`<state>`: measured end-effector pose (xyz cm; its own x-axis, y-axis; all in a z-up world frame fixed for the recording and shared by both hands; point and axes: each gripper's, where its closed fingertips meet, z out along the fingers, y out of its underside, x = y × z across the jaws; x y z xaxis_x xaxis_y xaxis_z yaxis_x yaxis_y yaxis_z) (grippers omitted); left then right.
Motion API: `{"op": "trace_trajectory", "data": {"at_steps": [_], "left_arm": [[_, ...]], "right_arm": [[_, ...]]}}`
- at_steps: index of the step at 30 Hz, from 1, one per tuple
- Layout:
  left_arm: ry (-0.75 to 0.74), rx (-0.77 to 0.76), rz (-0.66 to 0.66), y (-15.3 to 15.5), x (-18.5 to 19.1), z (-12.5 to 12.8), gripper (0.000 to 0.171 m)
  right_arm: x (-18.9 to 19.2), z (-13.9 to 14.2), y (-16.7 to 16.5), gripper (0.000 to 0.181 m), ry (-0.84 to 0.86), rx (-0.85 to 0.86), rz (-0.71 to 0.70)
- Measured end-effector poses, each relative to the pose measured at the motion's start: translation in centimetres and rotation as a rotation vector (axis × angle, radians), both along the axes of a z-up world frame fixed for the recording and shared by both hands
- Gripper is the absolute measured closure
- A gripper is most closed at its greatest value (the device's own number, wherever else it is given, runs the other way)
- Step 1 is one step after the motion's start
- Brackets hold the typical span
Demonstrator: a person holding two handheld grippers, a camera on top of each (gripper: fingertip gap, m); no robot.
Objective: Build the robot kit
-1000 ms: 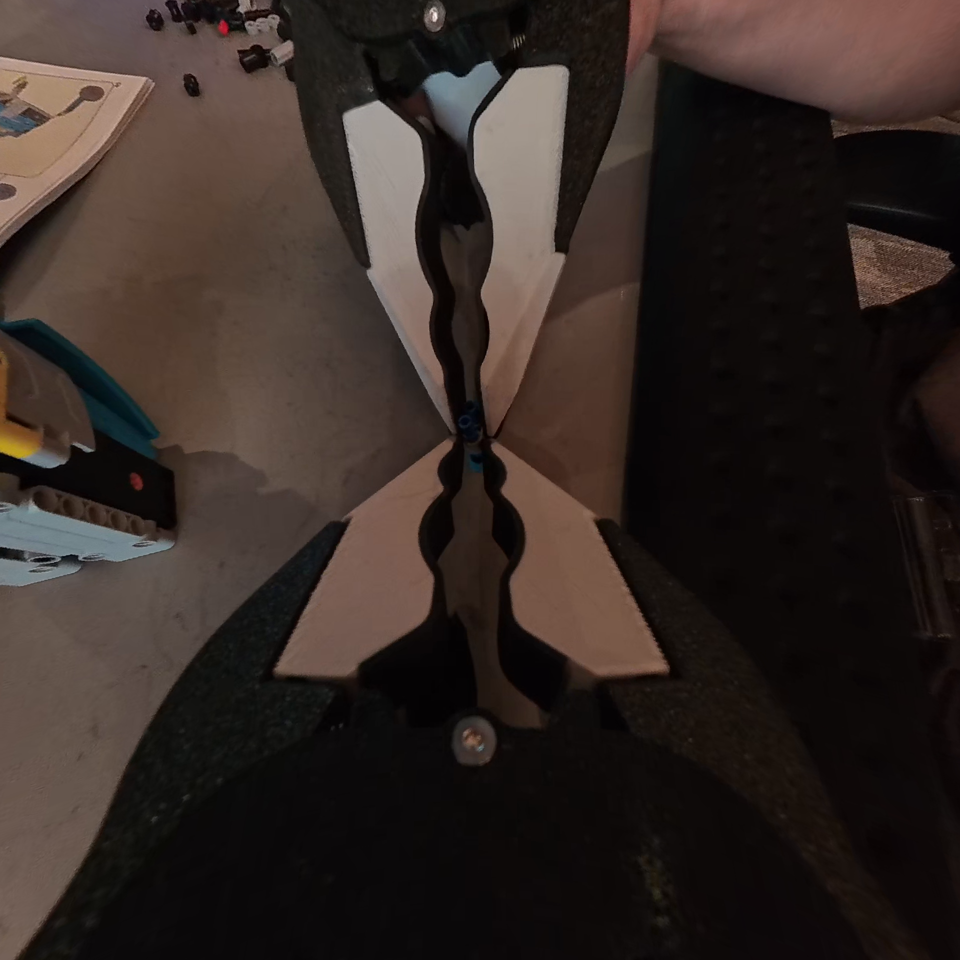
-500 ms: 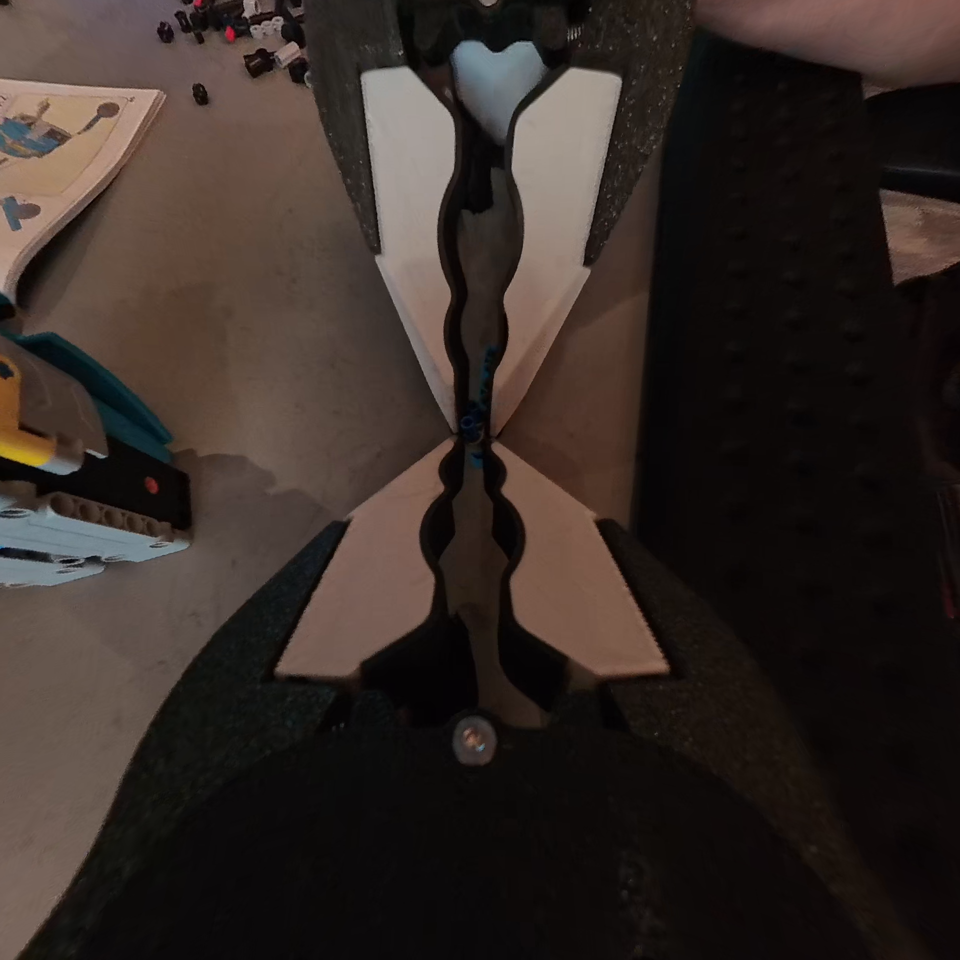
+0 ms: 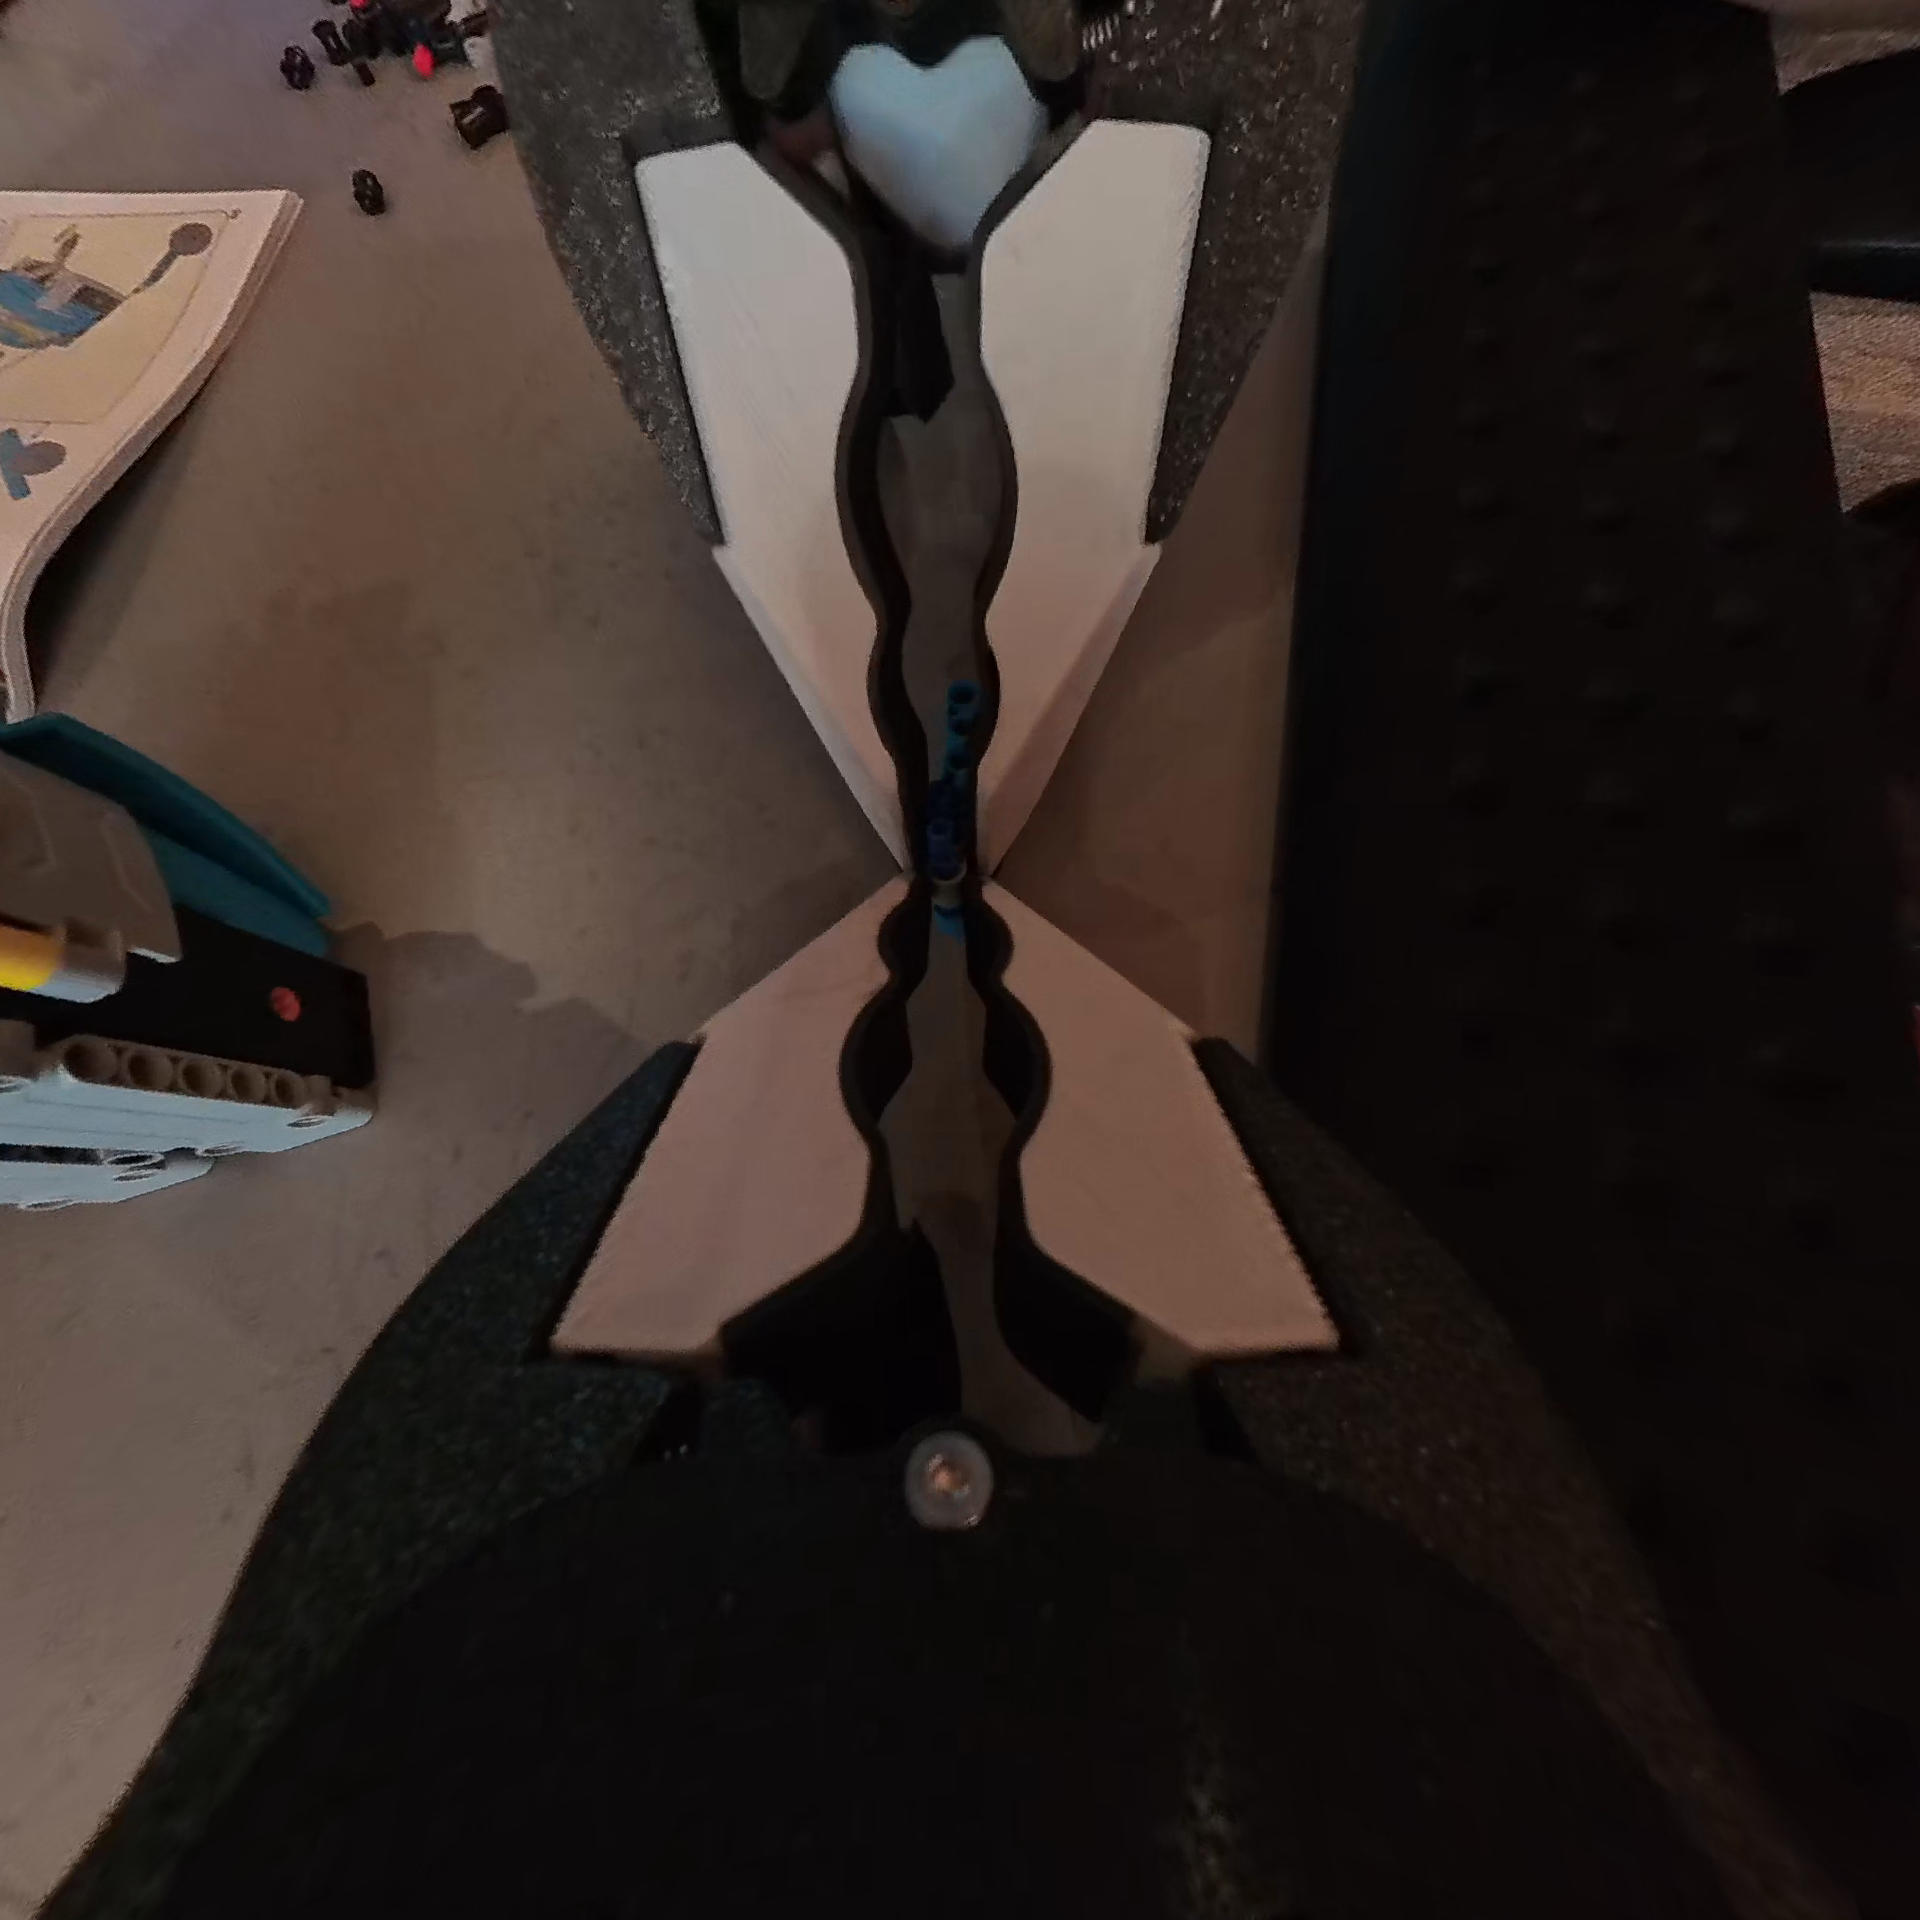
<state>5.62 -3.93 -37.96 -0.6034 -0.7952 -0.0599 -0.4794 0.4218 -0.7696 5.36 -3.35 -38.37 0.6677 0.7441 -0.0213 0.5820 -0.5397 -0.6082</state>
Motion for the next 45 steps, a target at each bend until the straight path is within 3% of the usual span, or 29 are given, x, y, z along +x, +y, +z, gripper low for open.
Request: {"op": "trace_trajectory", "data": {"at_steps": [9, 14, 18, 22, 25, 27, 29, 32, 38, 39, 41, 45], "left_arm": [[0.048, -0.039, 0.016, 0.2, -0.3, -0.4, 0.166], [0.048, -0.047, 0.024, 0.3, -0.3, -0.3, 0.165], [0.074, -0.086, 0.022, 0.3, -0.7, -0.2, 0.166], [0.1, -0.126, 0.038, 0.5, -0.8, -0.2, 0.166], [0.109, -0.143, 0.065, 0.8, -0.5, -0.2, 0.165], [0.108, -0.152, 0.075, 1.0, -0.5, -0.1, 0.165], [0.092, -0.18, 0.08, 1.0, -0.6, 0.4, 0.162], [0.033, -0.344, 0.126, 1.7, -0.5, 2.9, 0.147], [-0.099, -0.605, 0.177, 1.7, 0.0, 7.4, 0.146], [-0.1, -0.619, 0.189, 1.7, 0.2, 7.5, 0.147], [-0.1, -0.658, 0.156, 1.2, 0.1, 7.9, 0.163], [-0.12, -0.671, 0.17, 1.0, 0.3, 8.5, 0.165]], "right_arm": [[-0.1, -0.3, 0.1, 0.174, -0.129, -0.249, 0.052], [-0.2, -0.3, 0.2, 0.172, 0.062, -0.204, -0.002], [0.5, -0.3, -0.5, 0.138, 0.108, -0.145, -0.029], [1.6, -0.9, -0.5, 0.143, 0.012, -0.01, -0.044], [1.3, -0.9, -0.4, 0.171, 0.049, -0.016, -0.039], [1.2, -0.9, -0.4, 0.172, 0.065, -0.036, -0.047], [1.1, -0.7, -0.5, 0.172, 0.144, -0.088, -0.067], [0.4, 1.3, -0.3, 0.173, 0.399, -0.126, -0.108], [0.1, 6.9, 0.8, 0.174, 0.843, -0.117, -0.161], [0.0, 7.4, 0.6, 0.174, 0.865, -0.116, -0.145], [0.0, 7.6, 0.5, 0.173, 0.862, -0.104, -0.14], [0.3, 7.9, 0.5, 0.173, 0.793, -0.032, -0.137]]}}
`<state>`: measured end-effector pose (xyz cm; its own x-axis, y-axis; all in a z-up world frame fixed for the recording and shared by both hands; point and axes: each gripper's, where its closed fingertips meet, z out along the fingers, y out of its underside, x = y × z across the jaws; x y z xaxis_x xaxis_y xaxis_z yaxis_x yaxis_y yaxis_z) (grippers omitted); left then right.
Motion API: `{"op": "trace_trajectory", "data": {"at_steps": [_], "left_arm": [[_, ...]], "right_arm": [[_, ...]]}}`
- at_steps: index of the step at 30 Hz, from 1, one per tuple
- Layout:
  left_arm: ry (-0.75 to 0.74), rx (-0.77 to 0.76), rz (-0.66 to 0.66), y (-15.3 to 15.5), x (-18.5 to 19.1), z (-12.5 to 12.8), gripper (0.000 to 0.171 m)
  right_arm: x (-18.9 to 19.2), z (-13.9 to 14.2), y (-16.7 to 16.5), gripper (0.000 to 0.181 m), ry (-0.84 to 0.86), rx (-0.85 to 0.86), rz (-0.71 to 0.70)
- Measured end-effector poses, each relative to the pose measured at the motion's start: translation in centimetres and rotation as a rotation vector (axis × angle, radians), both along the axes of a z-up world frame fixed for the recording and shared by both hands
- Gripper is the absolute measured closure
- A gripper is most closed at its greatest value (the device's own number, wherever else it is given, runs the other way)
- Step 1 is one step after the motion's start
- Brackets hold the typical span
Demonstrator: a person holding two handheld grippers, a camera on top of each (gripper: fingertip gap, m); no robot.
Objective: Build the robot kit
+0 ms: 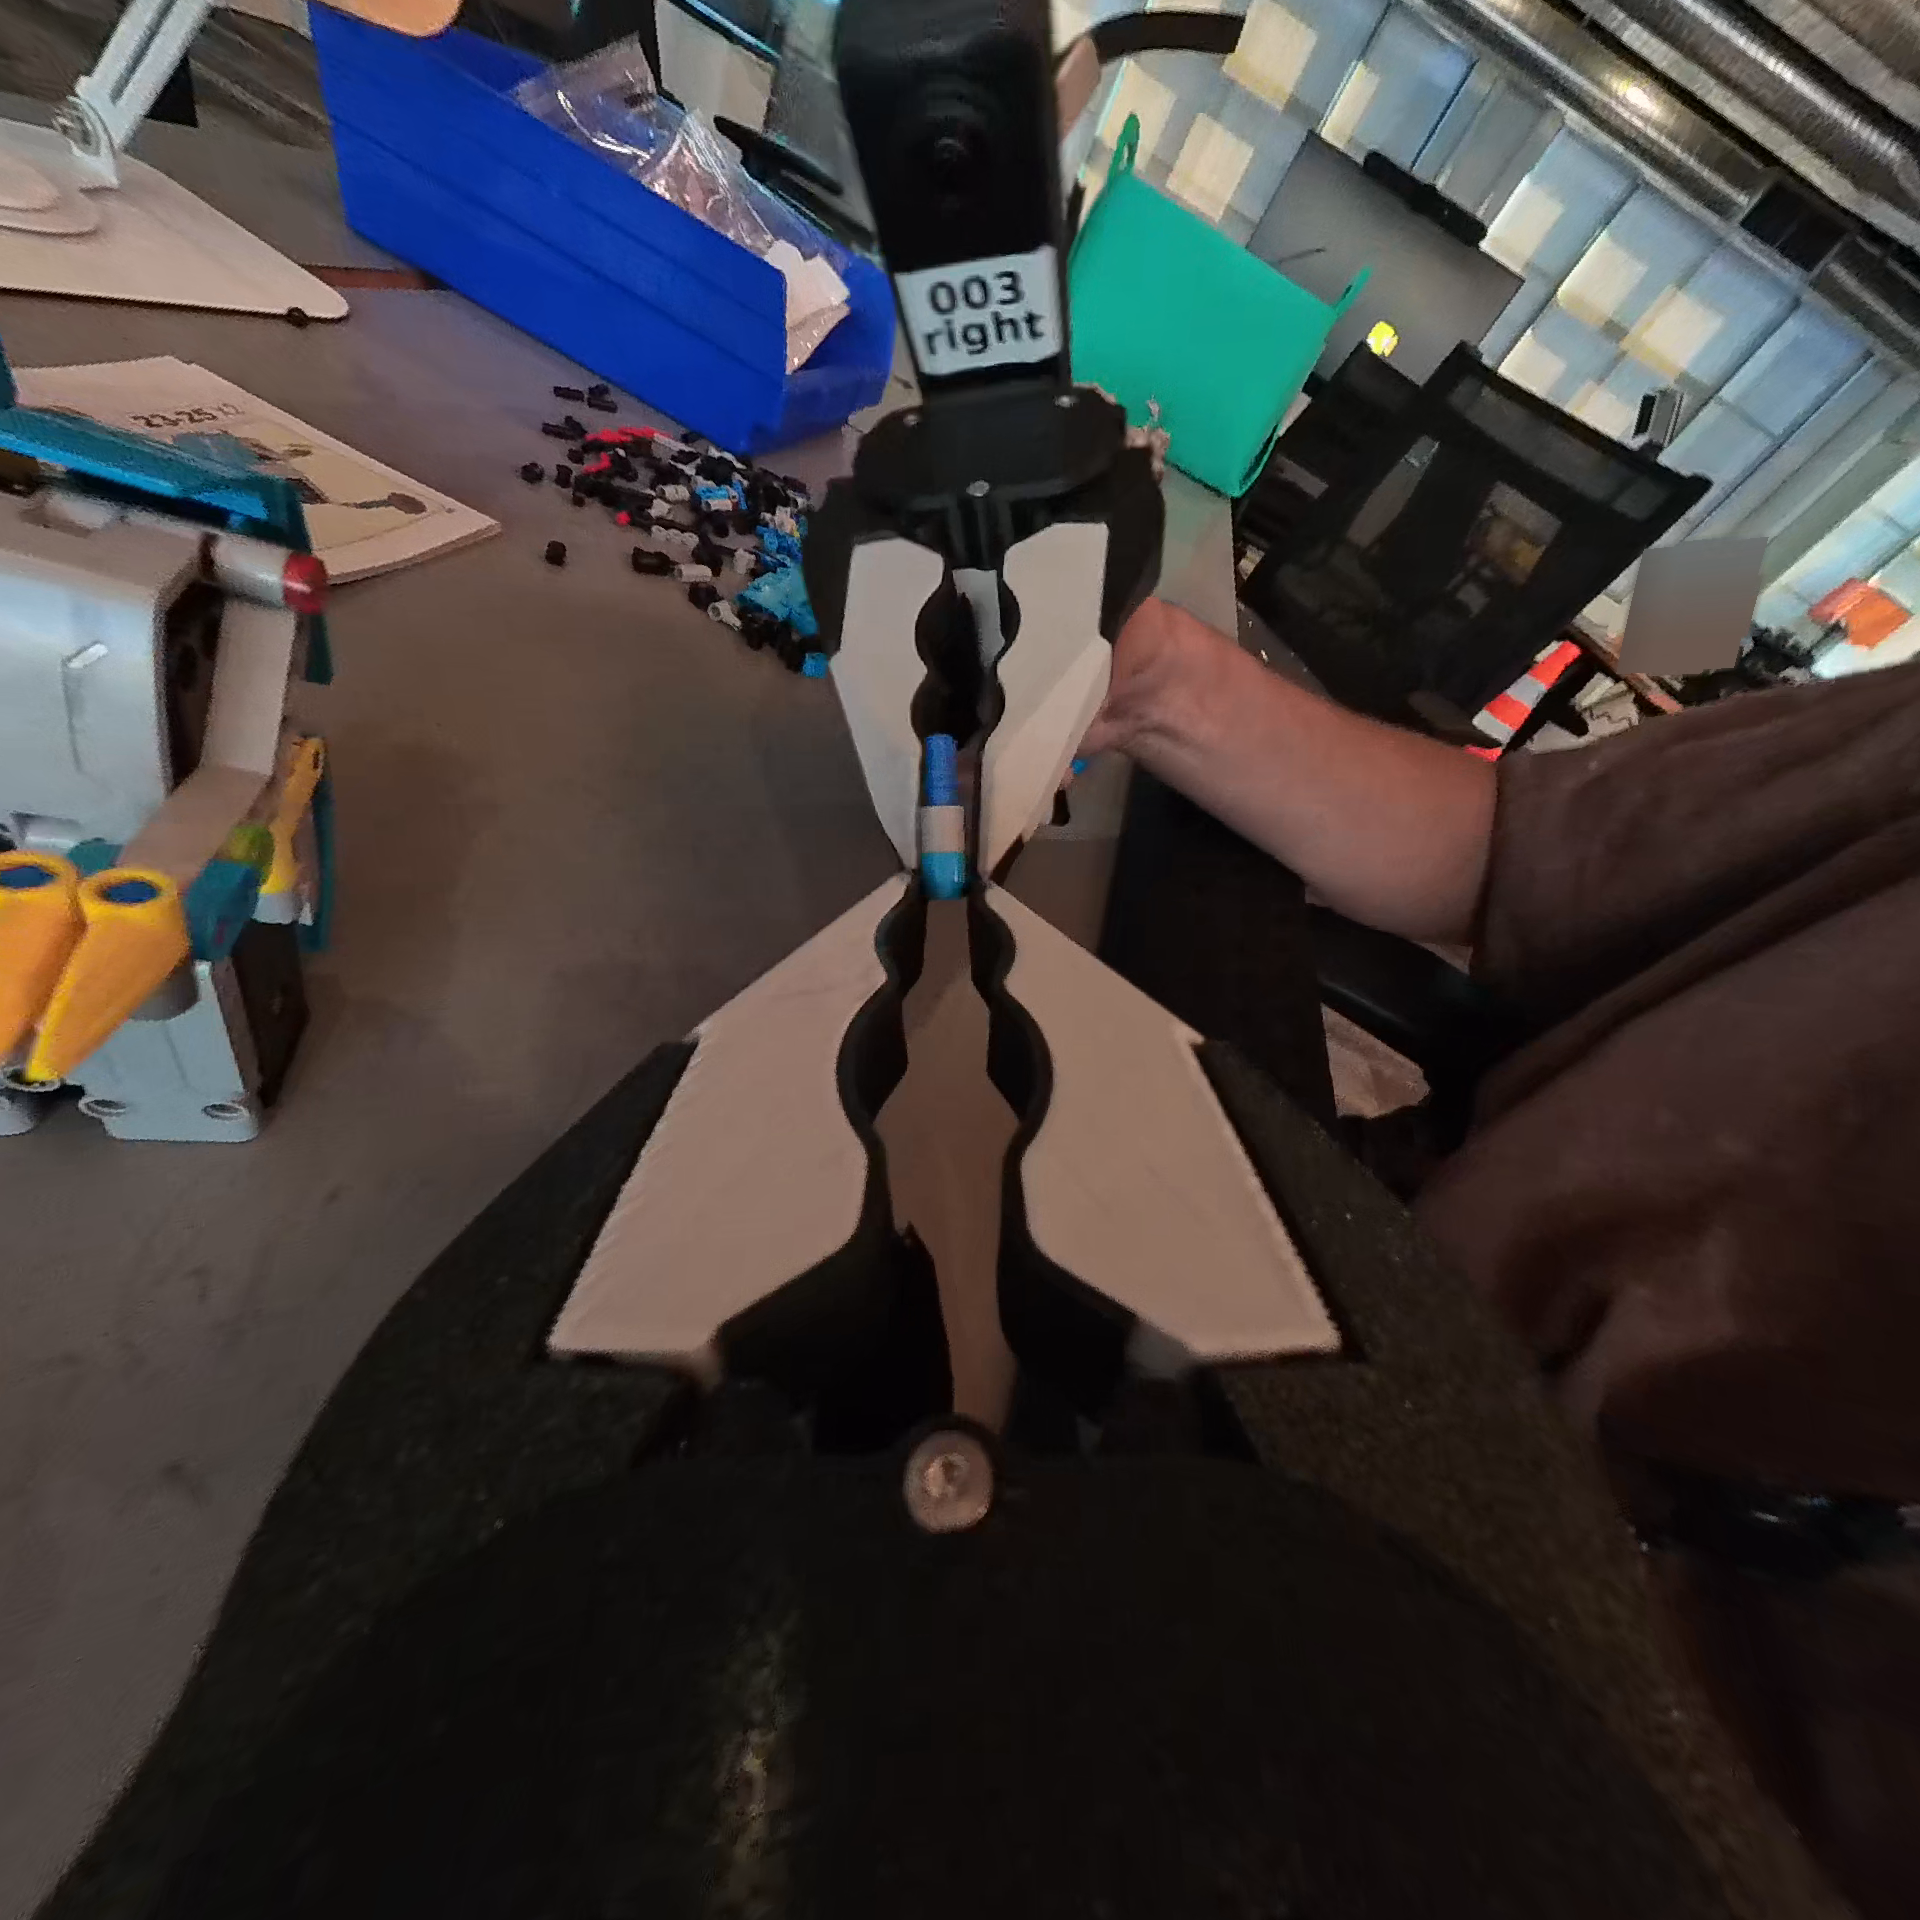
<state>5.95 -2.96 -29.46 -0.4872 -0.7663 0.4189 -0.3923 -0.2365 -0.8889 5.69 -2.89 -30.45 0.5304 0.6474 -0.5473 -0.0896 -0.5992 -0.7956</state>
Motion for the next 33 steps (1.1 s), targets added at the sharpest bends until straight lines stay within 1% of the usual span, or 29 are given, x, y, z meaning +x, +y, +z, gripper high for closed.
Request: {"op": "trace_trajectory", "data": {"at_steps": [3, 4, 5, 8, 9, 10, 11, 12, 14, 15, 17, 19, 21, 26, 29, 33], "left_arm": [[-0.02, -0.052, 0.049, 0.4, 0.4, 0.8, 0.165], [-0.027, -0.08, 0.069, 0.7, 0.5, 1.2, 0.165], [-0.026, -0.112, 0.097, 1.2, 0.7, 1.5, 0.165], [-0.01, -0.226, 0.162, 2.5, 1.1, 1.8, 0.165], [-0.002, -0.256, 0.151, 2.4, 1.0, 1.8, 0.165], [0.007, -0.272, 0.134, 2.1, 1.0, 1.7, 0.165], [0.011, -0.278, 0.124, 1.9, 1.0, 1.6, 0.165], [0.013, -0.283, 0.108, 1.6, 1.0, 1.6, 0.165], [0.032, -0.271, 0.084, 1.0, 1.0, 1.4, 0.165], [0.042, -0.251, 0.078, 0.8, 1.1, 1.1, 0.165], [0.06, -0.22, 0.081, 0.5, 1.2, 0.8, 0.165], [0.085, -0.203, 0.093, 0.6, 1.2, 0.3, 0.165], [0.094, -0.207, 0.101, 0.6, 1.3, 0.1, 0.165], [0.108, -0.179, 0.11, 0.7, 1.3, -0.5, 0.165], [0.09, -0.158, 0.114, 0.5, 1.4, -0.3, 0.166], [0.077, -0.145, 0.105, 0.3, 1.4, -0.2, 0.165]], "right_arm": [[0.6, 0.6, 0.5, 0.172, -0.119, 0.089, -0.066], [0.8, 0.8, 0.7, 0.167, -0.179, 0.132, -0.097], [1.1, 1.1, 1.1, 0.156, -0.253, 0.189, -0.145], [1.4, 2.8, 2.1, 0.134, -0.521, 0.438, -0.306], [1.5, 3.1, 2.4, 0.125, -0.637, 0.508, -0.365], [1.7, 3.0, 2.8, 0.12, -0.759, 0.554, -0.413], [1.6, 2.7, 3.0, 0.12, -0.849, 0.586, -0.427], [1.5, 2.4, 3.3, 0.121, -0.892, 0.593, -0.431], [1.2, 1.8, 3.5, 0.121, -0.901, 0.563, -0.412], [1.1, 1.4, 3.6, 0.125, -0.917, 0.55, -0.398], [1.1, 1.1, 3.6, 0.138, -0.979, 0.55, -0.387], [1.4, 0.4, 3.7, 0.14, -1.038, 0.523, -0.389], [1.5, 0.1, 3.7, 0.141, -1.05, 0.493, -0.381], [1.4, -0.3, 3.7, 0.15, -1.171, 0.551, -0.348], [1.2, -0.3, 3.5, 0.153, -1.104, 0.52, -0.342], [1.1, -0.1, 3.3, 0.153, -1.075, 0.533, -0.339]]}}
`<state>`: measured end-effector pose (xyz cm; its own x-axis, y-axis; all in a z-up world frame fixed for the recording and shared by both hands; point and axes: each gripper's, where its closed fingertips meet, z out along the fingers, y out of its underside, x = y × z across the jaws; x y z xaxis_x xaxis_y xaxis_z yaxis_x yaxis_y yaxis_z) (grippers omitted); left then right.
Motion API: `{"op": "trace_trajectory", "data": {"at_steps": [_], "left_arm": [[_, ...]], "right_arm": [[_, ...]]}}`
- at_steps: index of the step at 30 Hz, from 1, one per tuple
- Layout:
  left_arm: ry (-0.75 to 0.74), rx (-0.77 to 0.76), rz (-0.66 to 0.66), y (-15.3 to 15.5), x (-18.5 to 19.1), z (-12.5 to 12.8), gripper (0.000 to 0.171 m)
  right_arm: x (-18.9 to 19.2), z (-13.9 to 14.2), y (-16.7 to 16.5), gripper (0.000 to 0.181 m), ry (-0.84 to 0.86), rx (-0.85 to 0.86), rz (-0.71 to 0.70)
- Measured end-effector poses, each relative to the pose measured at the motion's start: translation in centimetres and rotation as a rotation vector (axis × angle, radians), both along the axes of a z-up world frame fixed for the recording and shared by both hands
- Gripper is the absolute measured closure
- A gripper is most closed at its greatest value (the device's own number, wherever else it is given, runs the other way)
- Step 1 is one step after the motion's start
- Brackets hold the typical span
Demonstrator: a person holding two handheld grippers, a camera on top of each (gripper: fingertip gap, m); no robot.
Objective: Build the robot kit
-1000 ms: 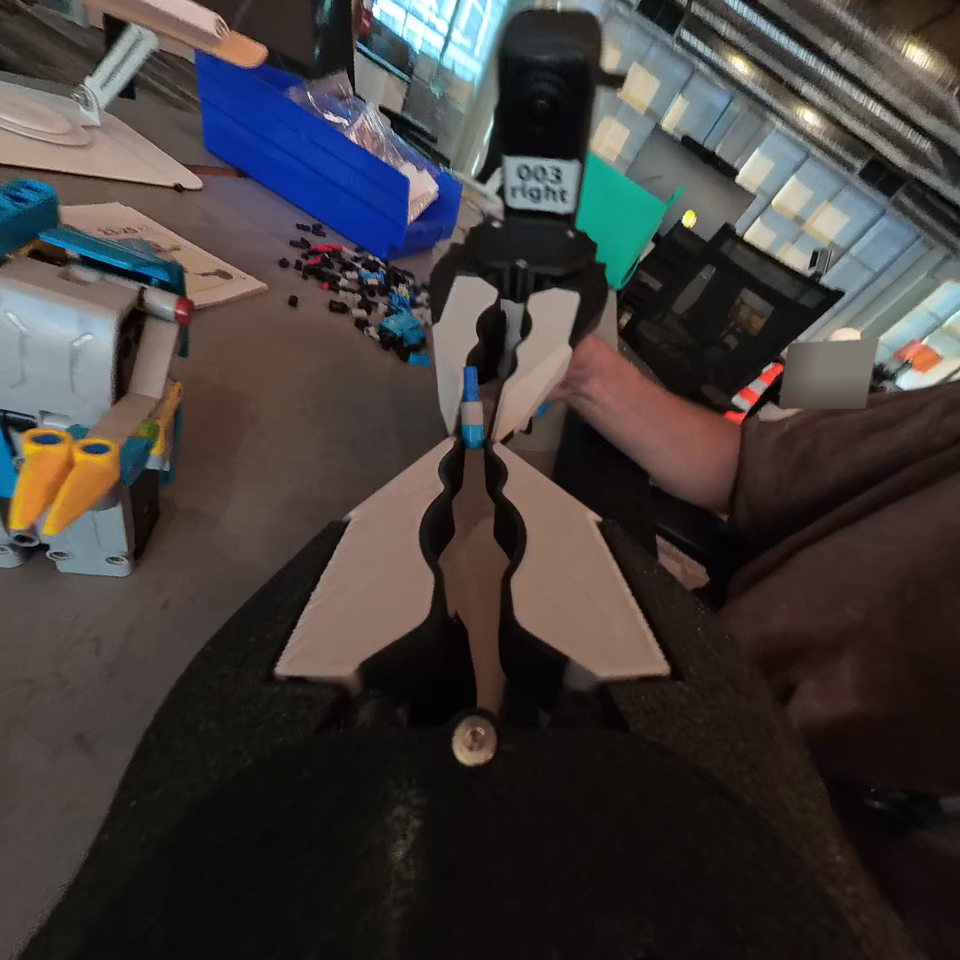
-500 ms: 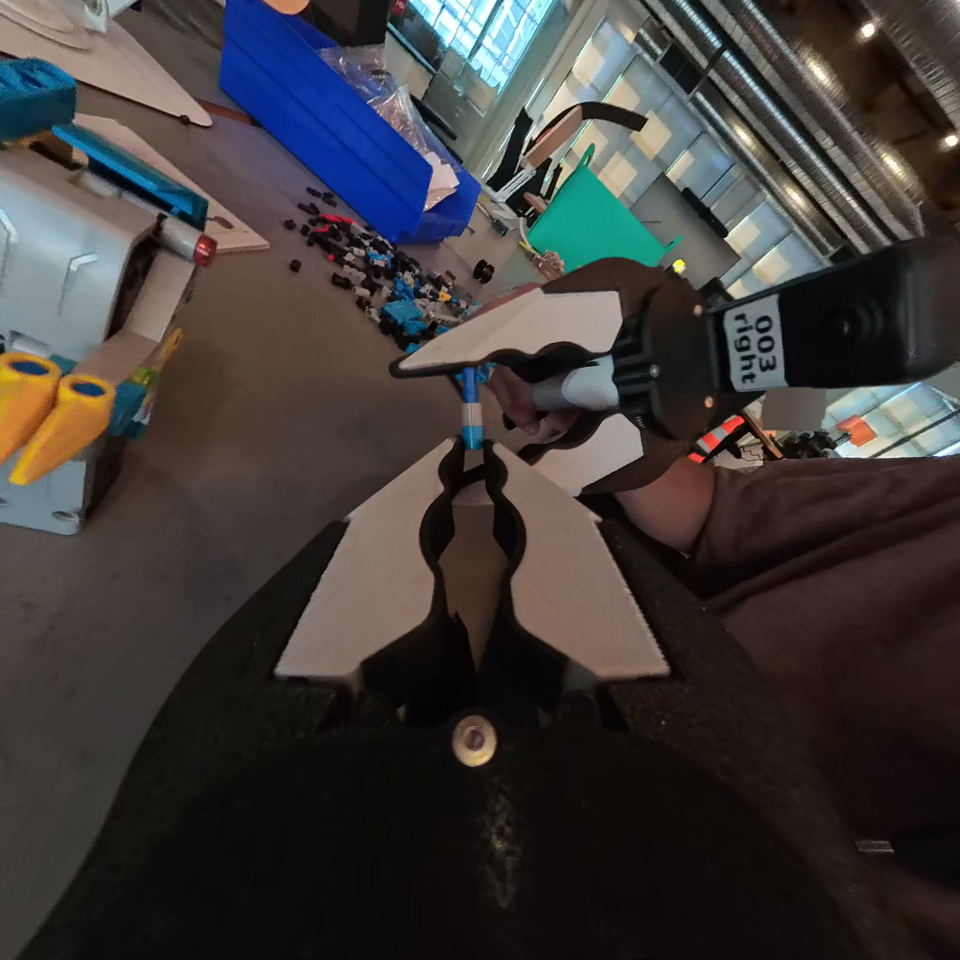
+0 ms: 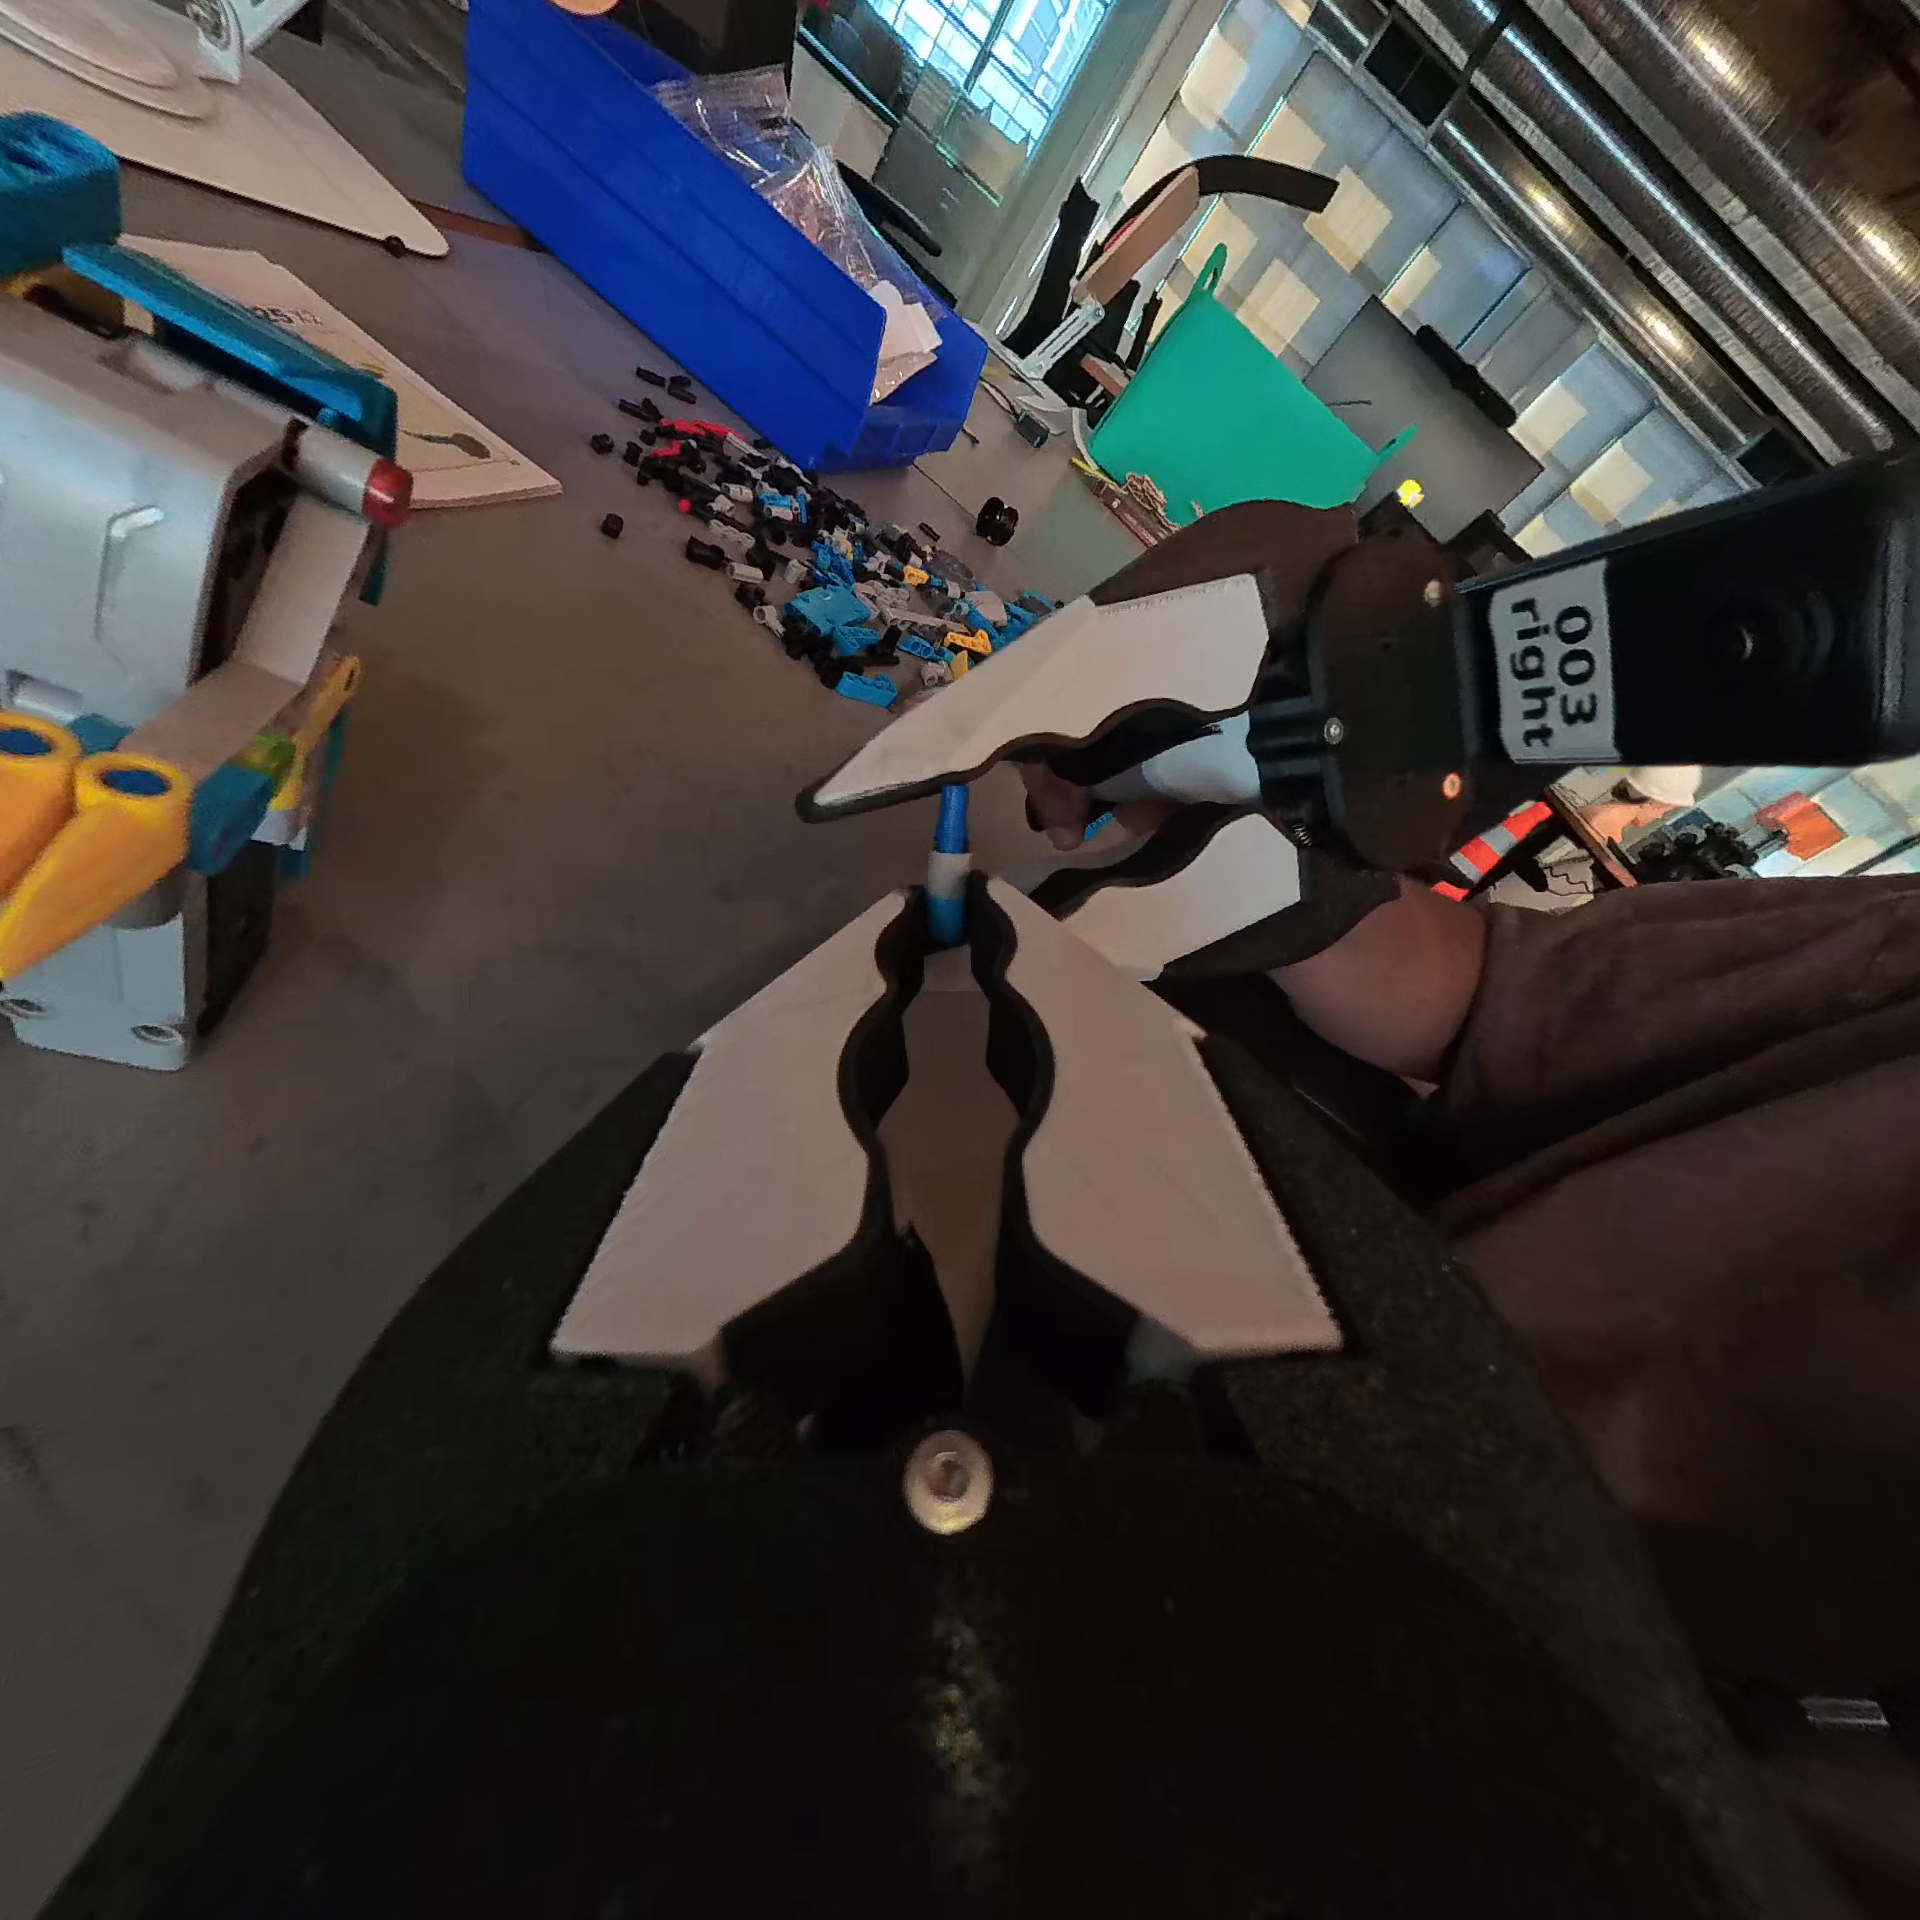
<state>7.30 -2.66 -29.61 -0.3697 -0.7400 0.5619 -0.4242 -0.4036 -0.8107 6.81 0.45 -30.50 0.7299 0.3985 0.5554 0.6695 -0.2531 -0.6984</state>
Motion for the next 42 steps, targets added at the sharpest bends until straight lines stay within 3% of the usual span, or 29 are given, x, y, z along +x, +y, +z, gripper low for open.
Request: {"op": "trace_trajectory", "data": {"at_steps": [4, 9, 21, 27, 32, 35, 38, 42], "left_arm": [[0.034, -0.015, 0.028, 0.5, 0.4, -0.2, 0.165], [0.106, -0.084, 0.045, 1.1, 0.5, -1.2, 0.166], [0.129, -0.058, 0.006, 0.4, 0.5, -1.8, 0.166], [0.102, -0.038, 0.011, 0.5, 0.4, -1.4, 0.166], [0.118, -0.071, 0.048, 1.3, 0.7, -1.7, 0.165], [0.126, -0.1, 0.053, 1.6, 0.7, -1.9, 0.165], [0.129, -0.097, 0.038, 1.3, 0.7, -1.9, 0.165], [0.131, -0.105, 0.025, 1.1, 0.6, -2.0, 0.165]], "right_arm": [[0.5, -0.1, 0.5, 0.15, 0.032, 0.007, -0.011], [1.3, -0.1, 0.8, 0.136, -0.13, 0.09, -0.079], [0.5, -1.6, 1.0, 0.154, -0.126, 0.0, -0.066], [0.5, -1.3, 1.1, 0.154, -0.14, 0.027, -0.07], [0.8, -1.6, 1.7, 0.151, -0.052, 0.008, -0.114], [1.6, -1.8, 1.6, 0.141, -0.065, 0.001, -0.146], [1.3, -2.2, 1.4, 0.153, -0.051, -0.024, -0.124], [1.2, -2.5, 1.3, 0.154, -0.092, -0.047, -0.097]]}}
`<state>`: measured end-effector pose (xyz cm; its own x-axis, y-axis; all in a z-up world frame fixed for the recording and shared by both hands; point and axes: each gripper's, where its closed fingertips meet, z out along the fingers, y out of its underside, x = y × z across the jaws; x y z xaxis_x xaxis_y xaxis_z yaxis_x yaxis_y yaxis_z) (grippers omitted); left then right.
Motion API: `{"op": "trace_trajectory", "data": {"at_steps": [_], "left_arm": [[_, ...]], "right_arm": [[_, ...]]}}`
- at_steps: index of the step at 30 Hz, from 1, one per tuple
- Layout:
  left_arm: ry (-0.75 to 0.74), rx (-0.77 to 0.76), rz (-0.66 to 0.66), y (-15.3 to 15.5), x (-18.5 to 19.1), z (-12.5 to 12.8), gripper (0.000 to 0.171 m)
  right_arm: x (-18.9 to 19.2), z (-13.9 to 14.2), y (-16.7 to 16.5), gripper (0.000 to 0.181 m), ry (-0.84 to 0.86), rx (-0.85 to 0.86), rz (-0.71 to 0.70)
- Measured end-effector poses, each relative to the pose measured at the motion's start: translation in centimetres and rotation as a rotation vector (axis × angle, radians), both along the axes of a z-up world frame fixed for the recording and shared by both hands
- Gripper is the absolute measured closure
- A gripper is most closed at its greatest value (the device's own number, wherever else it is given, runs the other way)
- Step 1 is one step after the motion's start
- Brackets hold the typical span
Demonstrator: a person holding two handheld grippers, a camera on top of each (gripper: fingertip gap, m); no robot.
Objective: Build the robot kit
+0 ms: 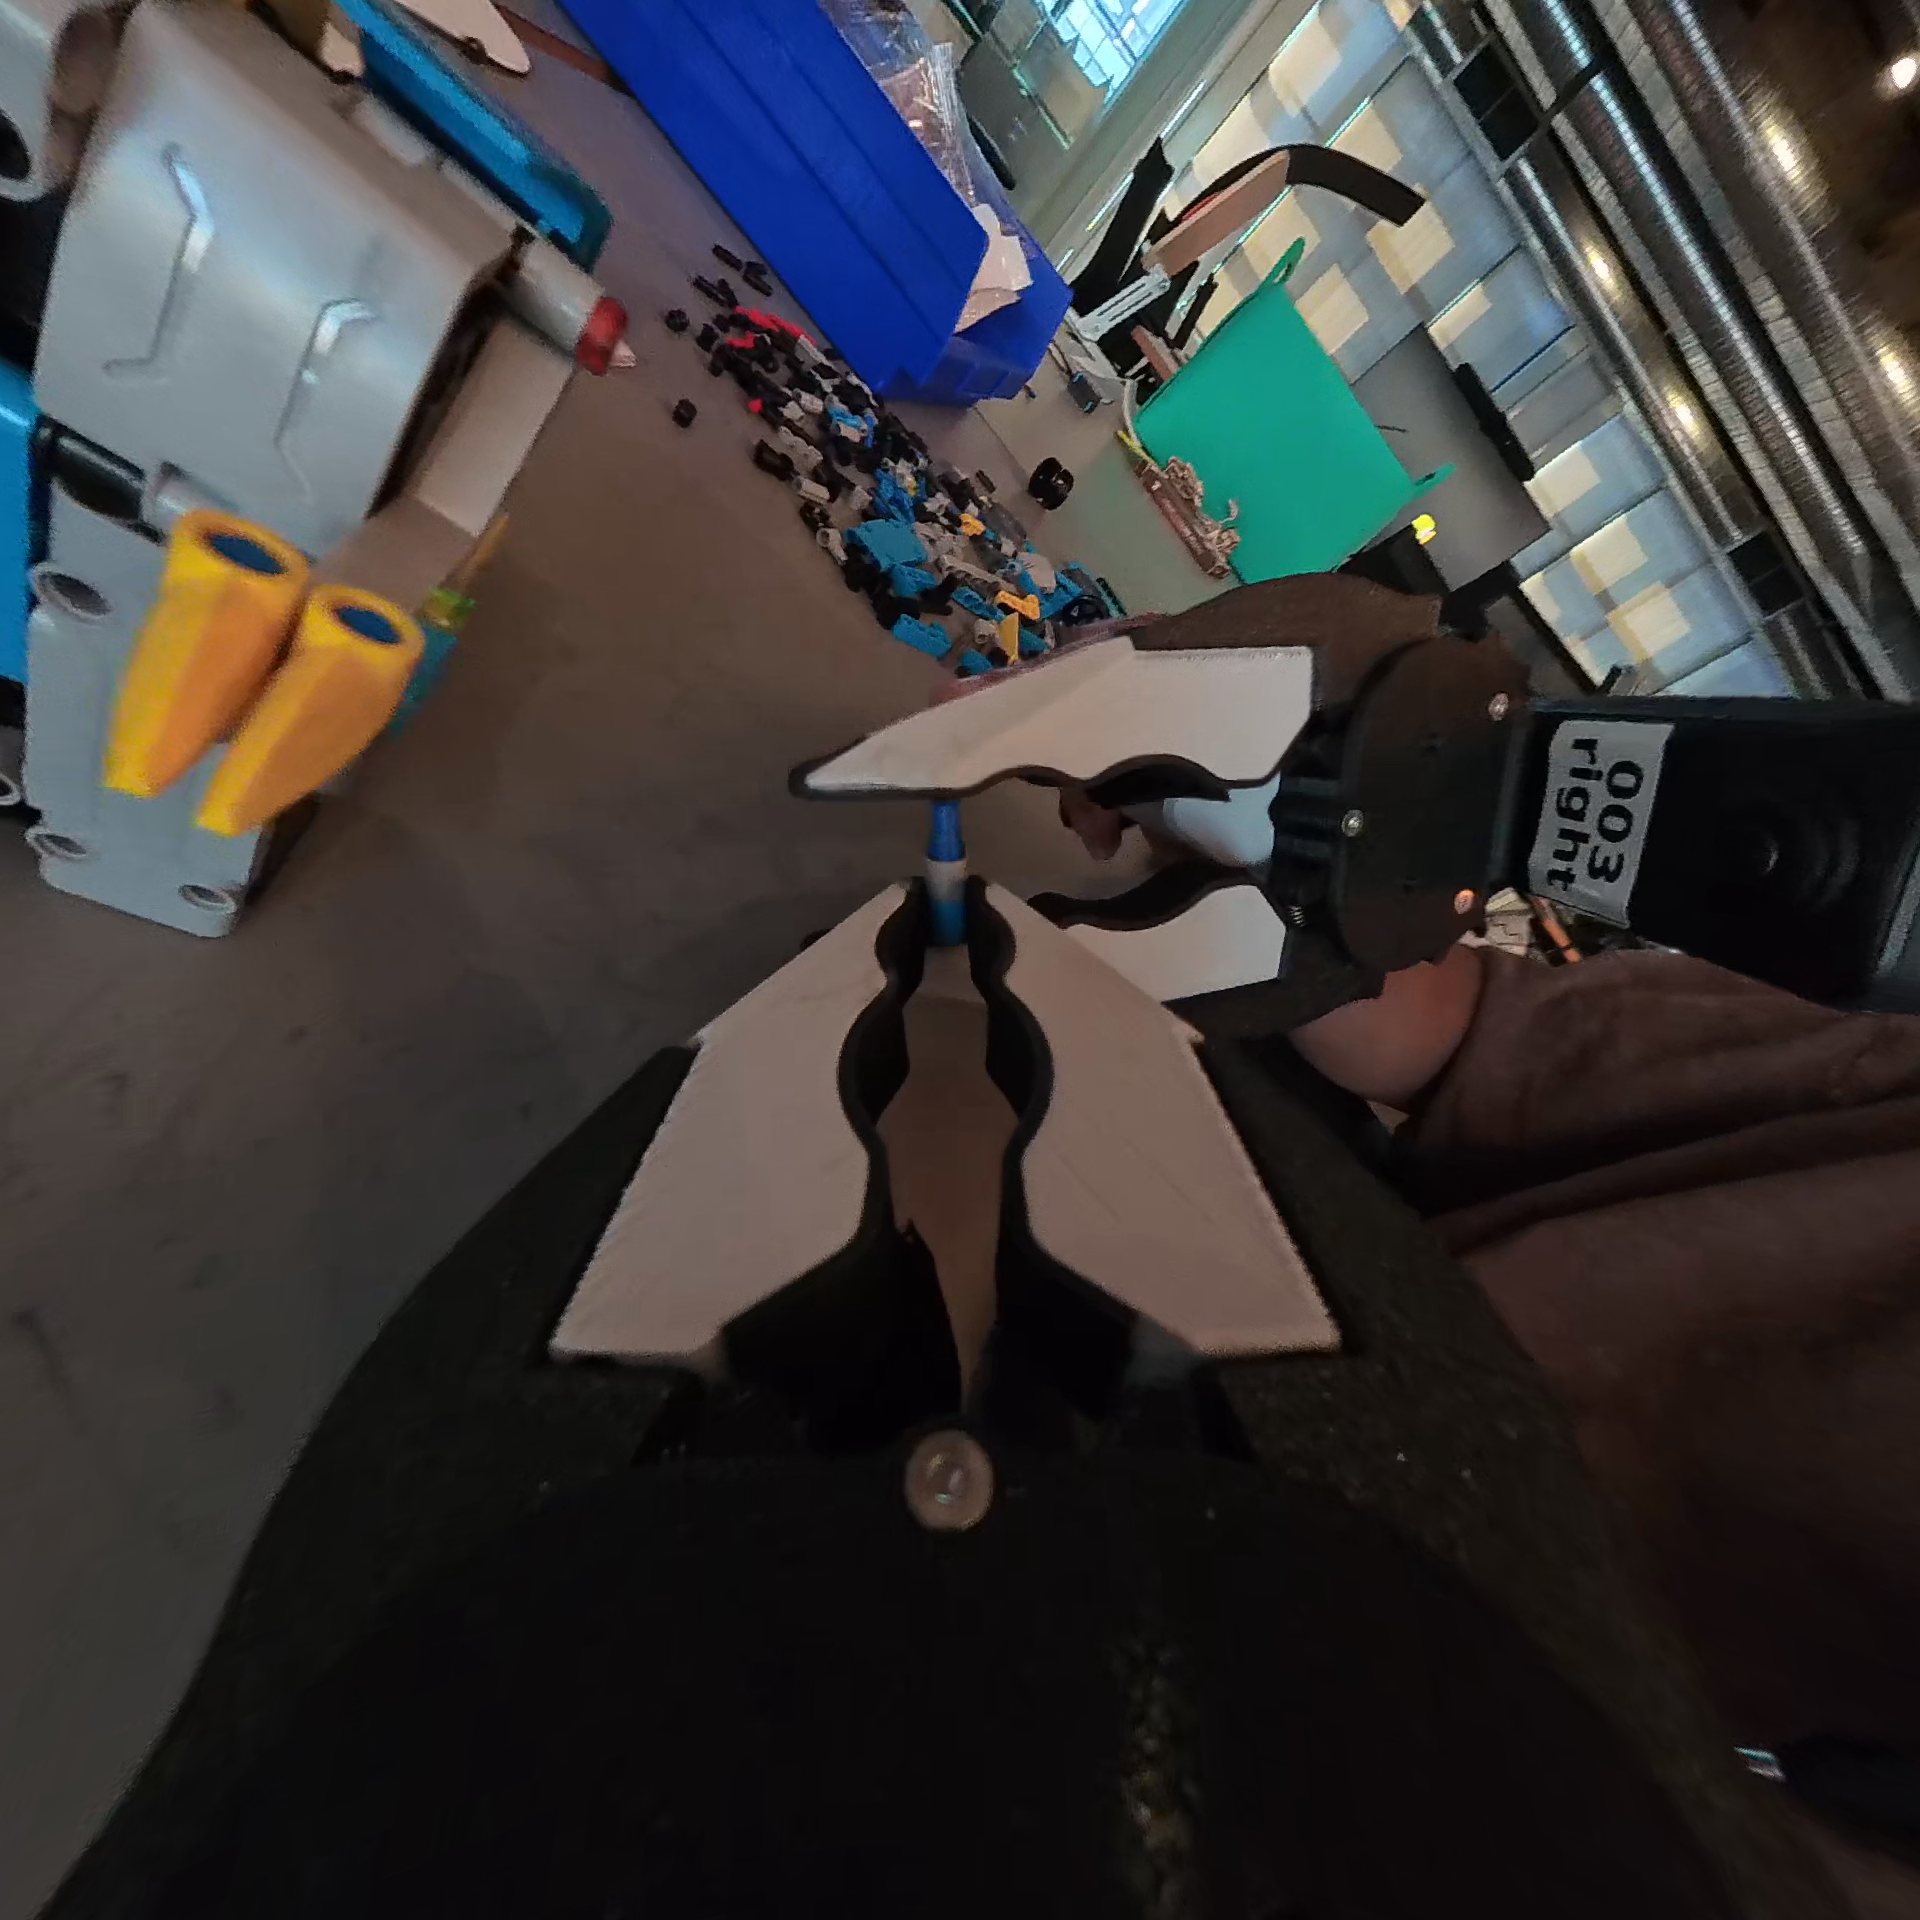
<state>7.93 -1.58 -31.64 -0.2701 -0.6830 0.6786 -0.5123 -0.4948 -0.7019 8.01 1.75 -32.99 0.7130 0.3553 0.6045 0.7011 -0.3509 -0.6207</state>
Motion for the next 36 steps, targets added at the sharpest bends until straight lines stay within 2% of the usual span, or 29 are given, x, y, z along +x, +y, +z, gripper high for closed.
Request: {"op": "trace_trajectory", "data": {"at_steps": [4, 10, 13, 15, 24, 31, 36], "left_arm": [[0.011, 0.04, -0.003, -0.3, 0.0, -0.4, 0.165], [0.011, 0.005, 0.022, 0.4, 0.2, -0.2, 0.165], [0.018, 0.005, 0.01, 0.1, 0.1, -0.4, 0.165], [0.02, 0.016, 0.004, 0.0, 0.1, -0.4, 0.165], [0.025, 0.019, -0.023, -0.4, 0.0, -0.6, 0.165], [0.044, 0.035, -0.032, -0.7, 0.0, -1.1, 0.166], [0.038, 0.017, -0.012, -0.3, 0.2, -0.9, 0.165]], "right_arm": [[0.0, -0.4, -0.4, 0.157, -0.051, -0.016, 0.008], [0.1, -0.2, 0.3, 0.154, 0.025, 0.001, -0.032], [-0.3, 0.5, 0.5, 0.142, -0.041, 0.07, -0.02], [-0.5, 0.2, 0.5, 0.152, -0.041, 0.049, -0.017], [-0.6, 0.0, 0.0, 0.155, -0.088, 0.028, 0.019], [-0.8, -0.6, -0.3, 0.155, -0.057, -0.019, 0.021], [-0.7, -0.6, 0.0, 0.154, 0.061, -0.044, 0.009]]}}
